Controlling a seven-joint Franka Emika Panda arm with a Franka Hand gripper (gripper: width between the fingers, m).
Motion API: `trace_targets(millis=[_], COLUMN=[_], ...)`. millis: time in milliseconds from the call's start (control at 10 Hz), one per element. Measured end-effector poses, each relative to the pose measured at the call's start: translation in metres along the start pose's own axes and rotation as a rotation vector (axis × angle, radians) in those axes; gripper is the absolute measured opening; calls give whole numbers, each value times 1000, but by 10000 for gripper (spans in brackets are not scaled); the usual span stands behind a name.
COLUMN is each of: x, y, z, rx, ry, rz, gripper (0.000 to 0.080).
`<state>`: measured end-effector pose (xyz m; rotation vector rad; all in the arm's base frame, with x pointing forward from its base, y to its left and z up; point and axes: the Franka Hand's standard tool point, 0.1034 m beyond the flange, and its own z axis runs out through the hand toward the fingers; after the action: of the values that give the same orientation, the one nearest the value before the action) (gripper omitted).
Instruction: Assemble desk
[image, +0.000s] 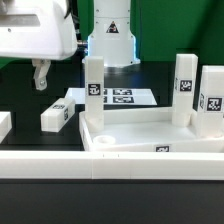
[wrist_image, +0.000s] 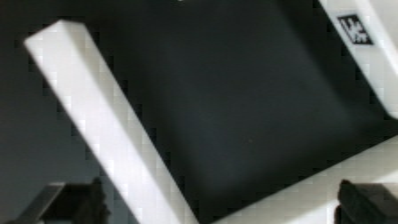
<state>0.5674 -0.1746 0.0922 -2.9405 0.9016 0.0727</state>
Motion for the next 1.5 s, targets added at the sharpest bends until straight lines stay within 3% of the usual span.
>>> trace_targets(millis=[400, 600, 1000, 1200, 1300, 1500], x=[-1, -3, -5, -18, -12, -19], y=[-2, -11, -2, 5, 5, 9], z=[3, 3, 7, 12, 11, 13], rx=[-3, -5, -9, -5, -6, -8], ry=[4, 5, 11, -159, -181, -334], rz=[194, 179, 33, 13, 13, 13], gripper=[649, 649, 649, 649, 649, 649])
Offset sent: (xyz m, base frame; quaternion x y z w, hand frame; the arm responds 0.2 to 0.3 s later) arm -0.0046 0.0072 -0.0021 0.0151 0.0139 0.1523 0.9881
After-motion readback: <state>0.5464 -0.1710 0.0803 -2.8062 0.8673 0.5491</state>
